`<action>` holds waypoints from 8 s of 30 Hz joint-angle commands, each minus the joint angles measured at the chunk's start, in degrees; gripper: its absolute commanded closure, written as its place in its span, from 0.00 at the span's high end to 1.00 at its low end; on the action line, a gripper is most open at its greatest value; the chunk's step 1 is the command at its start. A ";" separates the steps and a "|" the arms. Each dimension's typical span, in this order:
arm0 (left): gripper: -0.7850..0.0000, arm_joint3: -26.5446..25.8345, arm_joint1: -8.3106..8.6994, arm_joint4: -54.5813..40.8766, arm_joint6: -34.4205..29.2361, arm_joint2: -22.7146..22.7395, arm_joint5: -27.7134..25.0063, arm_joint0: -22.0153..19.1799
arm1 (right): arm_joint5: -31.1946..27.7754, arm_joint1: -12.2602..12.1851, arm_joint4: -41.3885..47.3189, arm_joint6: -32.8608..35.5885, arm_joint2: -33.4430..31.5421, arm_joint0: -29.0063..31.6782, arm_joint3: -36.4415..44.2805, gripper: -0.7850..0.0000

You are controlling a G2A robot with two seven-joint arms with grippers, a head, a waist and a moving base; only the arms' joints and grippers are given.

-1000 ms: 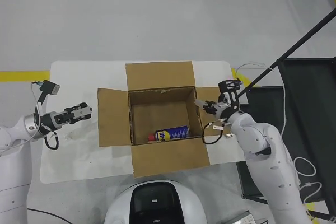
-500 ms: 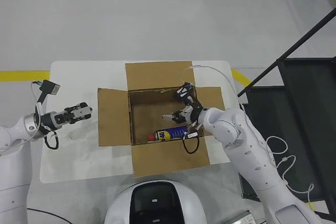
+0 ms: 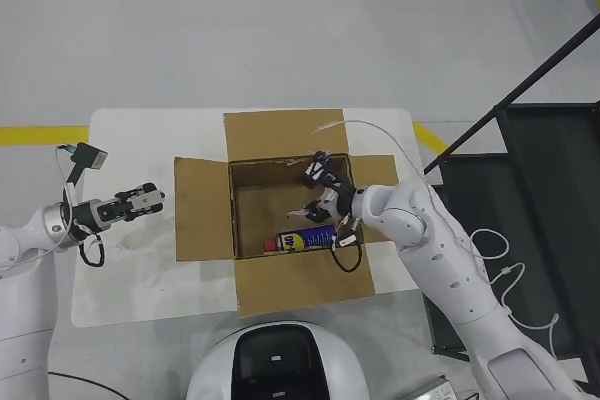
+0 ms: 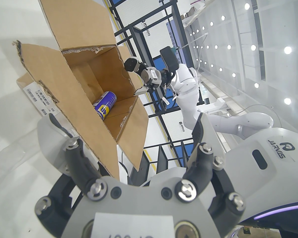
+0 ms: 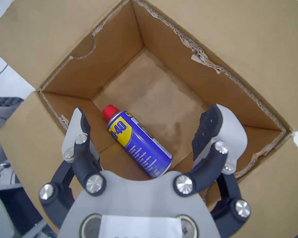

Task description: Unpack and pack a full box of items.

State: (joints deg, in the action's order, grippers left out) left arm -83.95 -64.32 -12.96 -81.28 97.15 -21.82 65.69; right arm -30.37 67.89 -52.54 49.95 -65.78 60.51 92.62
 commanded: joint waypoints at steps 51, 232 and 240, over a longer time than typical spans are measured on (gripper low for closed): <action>1.00 0.00 0.00 0.00 0.00 0.00 0.00 0.00 | -19.47 13.08 -2.90 -3.68 36.93 -30.09 -47.90 0.74; 1.00 4.83 3.12 -1.88 4.02 9.42 1.81 0.55 | 6.97 -1.27 -22.50 -119.17 -16.60 25.41 -51.53 1.00; 1.00 4.83 3.12 -1.88 4.02 9.42 1.81 0.55 | 1.49 -2.27 -25.08 -120.46 -17.16 27.63 -53.79 1.00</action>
State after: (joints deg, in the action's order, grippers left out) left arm -79.12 -61.20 -14.84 -77.25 106.57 -20.01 66.23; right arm -29.06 65.70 -76.94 -70.09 -83.04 87.64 38.83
